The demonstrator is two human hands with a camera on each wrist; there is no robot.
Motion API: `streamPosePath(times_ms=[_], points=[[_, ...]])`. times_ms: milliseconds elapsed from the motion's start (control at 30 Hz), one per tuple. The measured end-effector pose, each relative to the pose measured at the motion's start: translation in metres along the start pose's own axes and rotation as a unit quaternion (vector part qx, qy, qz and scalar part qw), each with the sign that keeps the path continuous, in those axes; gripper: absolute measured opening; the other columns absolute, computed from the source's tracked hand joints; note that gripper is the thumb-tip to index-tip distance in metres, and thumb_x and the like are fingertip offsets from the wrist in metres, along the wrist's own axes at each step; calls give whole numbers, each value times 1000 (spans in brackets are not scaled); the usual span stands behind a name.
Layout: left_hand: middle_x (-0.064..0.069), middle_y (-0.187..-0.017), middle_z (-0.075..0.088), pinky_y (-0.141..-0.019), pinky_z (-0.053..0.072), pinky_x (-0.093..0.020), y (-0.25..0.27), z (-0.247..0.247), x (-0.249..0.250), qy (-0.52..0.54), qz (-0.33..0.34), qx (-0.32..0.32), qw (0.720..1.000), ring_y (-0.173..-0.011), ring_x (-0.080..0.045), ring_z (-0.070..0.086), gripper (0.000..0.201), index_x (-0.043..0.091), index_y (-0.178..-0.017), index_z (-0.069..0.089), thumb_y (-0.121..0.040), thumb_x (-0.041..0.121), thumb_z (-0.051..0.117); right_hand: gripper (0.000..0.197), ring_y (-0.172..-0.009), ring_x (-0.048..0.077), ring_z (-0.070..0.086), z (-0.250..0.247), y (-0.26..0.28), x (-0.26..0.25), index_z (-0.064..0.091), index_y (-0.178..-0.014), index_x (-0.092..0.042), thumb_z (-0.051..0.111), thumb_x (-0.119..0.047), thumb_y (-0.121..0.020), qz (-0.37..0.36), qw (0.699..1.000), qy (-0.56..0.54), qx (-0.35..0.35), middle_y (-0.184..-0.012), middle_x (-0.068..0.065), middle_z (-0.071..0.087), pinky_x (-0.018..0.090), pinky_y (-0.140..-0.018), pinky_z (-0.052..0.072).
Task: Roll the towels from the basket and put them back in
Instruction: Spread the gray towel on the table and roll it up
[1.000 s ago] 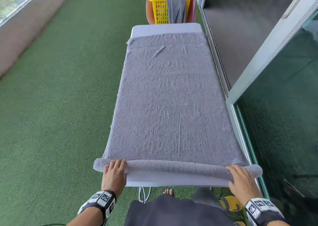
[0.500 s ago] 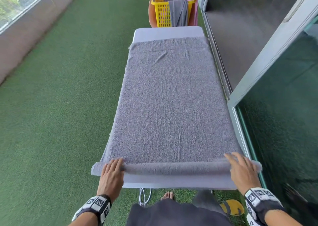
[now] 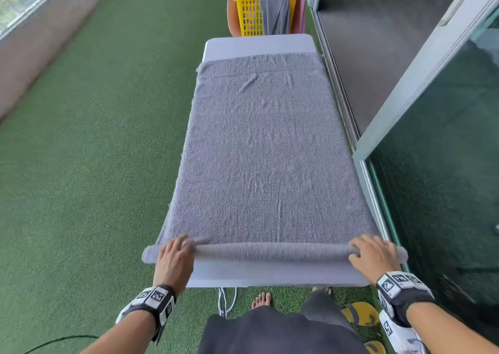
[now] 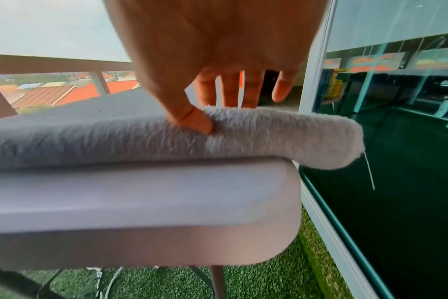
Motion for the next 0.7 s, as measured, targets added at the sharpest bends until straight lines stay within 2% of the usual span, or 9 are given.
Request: streamPosePath(times_ms=[67,133,233,333,400,500,567,633,700], points=[[-11,-120,65,-95,48,-48,-2,6,-1,10,1,1,1000,-110,-27,61,34,11,-115,65,-85,-1,55,28,-103,21,56,3,0,4,65,-113,-17,60,-16,-86,-3,998,-48,47,-114,-1,62,41,-95,44],[-12,-117,67,-101,45,-47,6,13,3,13,18,3,1000,-110,-27,62,35,9,-116,64,-88,1,46,34,-108,26,58,18,12,3,63,-121,-8,61,-12,-88,-13,996,-77,47,-121,5,62,43,-94,49],[-14,-115,67,-102,39,-46,26,16,11,11,24,-2,1000,-110,-31,62,41,3,-114,66,-73,2,74,43,-115,27,56,37,34,5,60,-126,-7,66,-11,-84,-6,996,-90,21,-127,7,60,45,-97,47],[-11,-103,72,-94,45,-45,31,13,15,24,9,-27,999,-97,-27,68,47,6,-104,71,-59,3,85,41,-110,27,58,36,39,6,65,-119,-8,70,-9,-78,-2,997,-76,7,-120,6,64,44,-97,46],[-3,-91,72,-86,49,-42,26,8,14,25,2,-33,999,-85,-21,67,35,13,-94,72,-62,6,83,37,-109,24,58,30,35,7,67,-115,-14,67,-15,-78,4,998,-55,-5,-117,2,66,44,-98,42],[4,-83,71,-80,44,-39,11,-1,14,24,-10,-55,998,-78,-17,63,17,20,-85,71,-70,15,78,27,-99,17,56,21,23,6,69,-108,-23,59,-25,-82,8,999,-24,-29,-107,-6,66,40,-89,37],[4,-87,70,-81,41,-35,-2,-3,11,36,-38,-77,996,-79,-16,61,11,22,-90,72,-80,18,69,22,-92,17,56,14,13,3,70,-98,-23,54,-25,-83,11,999,-18,-42,-97,-6,65,37,-81,37],[0,-94,68,-72,42,-27,-14,-1,9,61,-59,-91,992,-74,-13,56,17,20,-98,71,-86,13,62,23,-89,21,58,9,5,1,68,-104,-21,56,-19,-85,25,998,-44,-40,-100,-1,64,36,-80,42],[-5,-103,61,-66,44,-26,-22,-3,7,83,-81,-78,990,-74,-15,53,27,15,-108,65,-84,4,61,25,-80,20,53,2,-2,0,66,-106,-18,62,-8,-83,21,997,-68,2,-101,3,60,36,-76,45]])
Point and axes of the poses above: each hand's wrist, its own y-axis away from the middle knuckle, its own z-axis out of the palm, x = y × z, the point moved 6 cm from there along -y, towards the middle knuckle
